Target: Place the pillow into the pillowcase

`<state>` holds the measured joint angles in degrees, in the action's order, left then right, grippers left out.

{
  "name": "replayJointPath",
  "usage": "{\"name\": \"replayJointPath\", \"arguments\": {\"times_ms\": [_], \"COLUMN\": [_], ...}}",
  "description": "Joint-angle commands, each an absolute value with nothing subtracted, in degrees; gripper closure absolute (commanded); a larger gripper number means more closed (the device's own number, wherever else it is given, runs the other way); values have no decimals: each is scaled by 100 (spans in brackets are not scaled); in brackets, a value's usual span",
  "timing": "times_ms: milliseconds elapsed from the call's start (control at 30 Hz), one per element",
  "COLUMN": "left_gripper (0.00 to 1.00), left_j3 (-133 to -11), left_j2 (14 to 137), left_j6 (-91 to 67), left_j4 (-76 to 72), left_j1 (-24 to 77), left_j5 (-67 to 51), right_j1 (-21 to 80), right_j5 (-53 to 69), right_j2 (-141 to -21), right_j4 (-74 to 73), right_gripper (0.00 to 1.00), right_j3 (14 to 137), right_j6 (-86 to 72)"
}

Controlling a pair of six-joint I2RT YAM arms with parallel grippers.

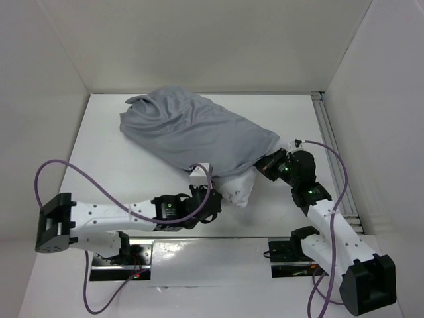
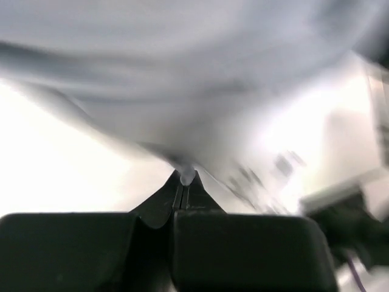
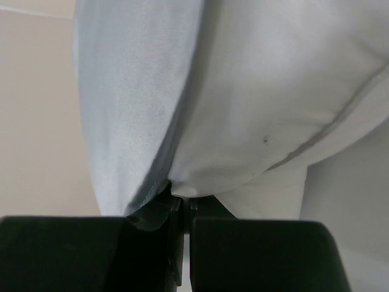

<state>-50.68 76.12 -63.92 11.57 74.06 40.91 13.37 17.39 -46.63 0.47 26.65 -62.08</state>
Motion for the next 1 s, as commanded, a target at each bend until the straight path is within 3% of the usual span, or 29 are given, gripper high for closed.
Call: {"name": "replayJointPath", "arguments": {"times_ms": [0, 167, 333, 567, 733, 967], "left_gripper": [100, 100, 100, 100, 100, 100], "left_j3": [-5326, -5896, -6511, -8145, -9340, -10368], "left_j2": [7085, 6952, 7066, 7066, 7487, 8155], "left_j6": [-5916, -5205, -4641, -3553, -3384, -3498], "left_j4": [1055, 827, 457, 1132, 2029, 2838], "left_j1": [7812, 8305, 8358, 8306, 7534, 6171], "left_j5": [4324, 3939, 2841, 3013, 2796, 969], "right_j1": [1389, 1494, 1564, 1433, 1652, 1775], "right_j5": [1758, 1758, 1811, 1916, 1899, 1898], "right_j2": [-4860, -5509, -6441, -6768, -6320, -5512], "right_j4": [992, 1792, 2048, 2205, 1944, 1698], "right_gripper": [100, 100, 100, 100, 100, 100], "right_j3": [3032, 3119, 3777, 3938, 3833, 3357], "right_j6": [-6301, -6513, -6363, -6239, -6179, -6302]}}
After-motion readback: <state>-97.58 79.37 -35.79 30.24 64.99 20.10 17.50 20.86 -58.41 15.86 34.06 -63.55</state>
